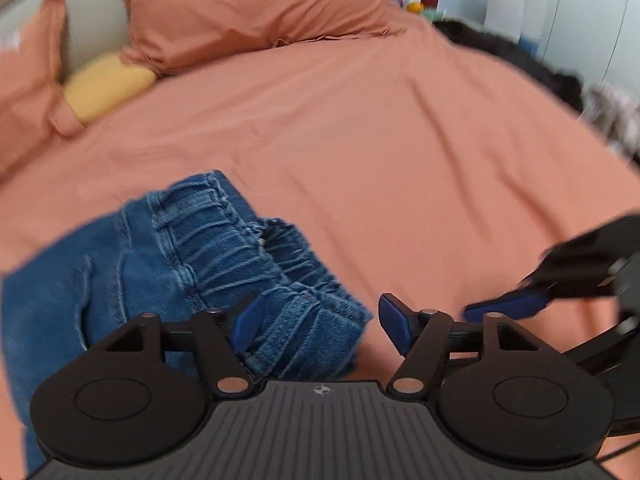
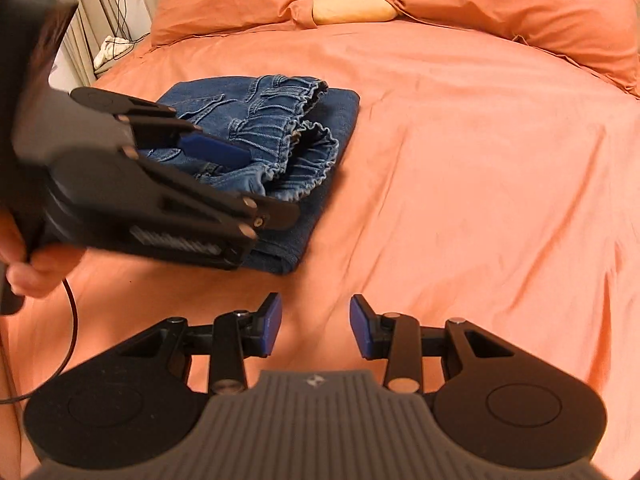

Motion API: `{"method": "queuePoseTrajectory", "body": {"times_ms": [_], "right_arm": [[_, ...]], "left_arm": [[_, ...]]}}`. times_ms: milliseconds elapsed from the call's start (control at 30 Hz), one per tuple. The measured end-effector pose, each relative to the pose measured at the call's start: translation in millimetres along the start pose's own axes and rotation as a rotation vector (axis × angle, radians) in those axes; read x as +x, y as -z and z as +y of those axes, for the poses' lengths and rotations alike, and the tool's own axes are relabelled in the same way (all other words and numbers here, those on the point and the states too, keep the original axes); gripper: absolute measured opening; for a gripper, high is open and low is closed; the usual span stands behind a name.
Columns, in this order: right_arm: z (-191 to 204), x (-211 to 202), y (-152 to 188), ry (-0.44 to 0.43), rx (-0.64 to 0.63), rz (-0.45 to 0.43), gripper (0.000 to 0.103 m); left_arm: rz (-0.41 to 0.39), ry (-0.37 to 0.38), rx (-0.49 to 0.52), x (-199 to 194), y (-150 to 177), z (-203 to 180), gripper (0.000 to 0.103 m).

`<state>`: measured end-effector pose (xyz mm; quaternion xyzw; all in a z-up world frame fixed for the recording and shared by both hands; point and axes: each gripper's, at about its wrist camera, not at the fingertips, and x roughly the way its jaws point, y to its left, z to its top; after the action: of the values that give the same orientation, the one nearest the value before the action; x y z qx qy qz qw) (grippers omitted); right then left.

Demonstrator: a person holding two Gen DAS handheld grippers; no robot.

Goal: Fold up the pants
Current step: 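Fold the waistband over onto the legs with the left tool and release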

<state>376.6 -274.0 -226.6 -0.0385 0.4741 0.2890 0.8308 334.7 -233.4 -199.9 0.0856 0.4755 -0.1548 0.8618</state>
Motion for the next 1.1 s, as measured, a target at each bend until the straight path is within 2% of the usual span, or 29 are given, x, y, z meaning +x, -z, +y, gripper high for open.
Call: {"method": "queuePoseTrajectory", "body": {"times_ms": [67,100,167,233,300,333,400,433,467,533,633,667,767,800,833,867,900,933,967,1033,1100], "right_arm": [[0.3,-0.5,-4.7,-0.008,0.004,-0.008,0.035],[1.8,-2.4,-7.1,-0.017,0.006,-0.015,0.035],[6.4,-10.1,-11.4,-0.037,0.023,-0.031,0.035],[11.7,-15.6,-18.9,-0.057,0.048,-0.046,0.036],[16.8,-19.6,-29.4,-0.074,0.079,-0.065,0.036],[19.5,-21.1,-34.8,-0.080,0.094,-0.072,0.036],[23.6,-17.9,-48.2,-0.088,0.123,-0.084,0.036],[25.4,-15.0,-53.9,-0.088,0.135,-0.086,0.037],[26.5,-12.3,-60.0,-0.088,0.151,-0.084,0.037],[27.7,-2.0,-70.9,-0.088,0.190,-0.072,0.042],[26.6,13.1,-80.4,-0.081,0.254,-0.053,0.047],[25.1,17.7,-83.2,-0.080,0.276,-0.044,0.048],[19.6,35.4,-90.6,-0.066,0.339,-0.024,0.051],[17.7,41.1,-92.6,-0.063,0.357,-0.016,0.052],[15.8,46.3,-92.9,-0.063,0.379,-0.006,0.052],[14.0,51.6,-93.5,-0.071,0.403,0.005,0.051],[13.0,56.4,-93.7,-0.079,0.427,0.018,0.040],[12.8,59.1,-94.1,-0.083,0.445,0.030,0.018],[14.0,58.5,-96.4,-0.056,0.446,0.030,0.010],[17.4,44.5,-101.5,-0.080,0.415,-0.012,0.007],[28.3,21.9,-106.4,-0.106,0.333,-0.062,0.006]], "left_arm": [[-0.005,0.038,-0.030,-8.2,-1.4,11.6,0.077],[-0.025,0.067,-0.060,-25.1,1.6,30.1,0.077],[-0.042,0.070,-0.068,-36.0,-2.1,49.0,0.078],[-0.072,0.025,-0.058,-61.1,5.6,87.3,0.079],[-0.076,-0.006,-0.049,-70.0,4.2,101.2,0.079],[-0.078,-0.047,-0.040,-77.3,12.1,120.6,0.079],[-0.067,-0.092,-0.032,-83.2,28.1,135.2,0.080],[-0.037,-0.123,-0.023,-87.5,45.6,161.4,0.080],[-0.034,-0.124,-0.020,-90.6,52.8,156.8,0.080],[0.019,-0.139,0.003,-92.8,85.3,187.0,0.080],[0.074,-0.142,0.012,-89.8,123.1,210.1,0.081],[0.076,-0.142,0.014,-85.9,121.7,206.7,0.081],[0.111,-0.148,0.015,-71.5,153.5,218.6,0.081],[0.115,-0.158,0.018,-66.7,161.2,220.6,0.081],[0.107,-0.183,0.027,-61.6,170.8,222.7,0.075],[0.104,-0.197,0.029,-58.5,173.6,223.2,0.072],[0.103,-0.209,0.025,-55.6,175.9,224.8,0.062],[0.088,-0.206,-0.004,-54.3,180.2,234.2,0.051],[0.086,-0.204,-0.006,-52.1,178.3,231.7,0.047],[0.056,-0.174,-0.044,-56.8,178.7,235.9,0.036],[0.041,-0.165,-0.037,-60.9,179.7,236.5,0.032]]}}
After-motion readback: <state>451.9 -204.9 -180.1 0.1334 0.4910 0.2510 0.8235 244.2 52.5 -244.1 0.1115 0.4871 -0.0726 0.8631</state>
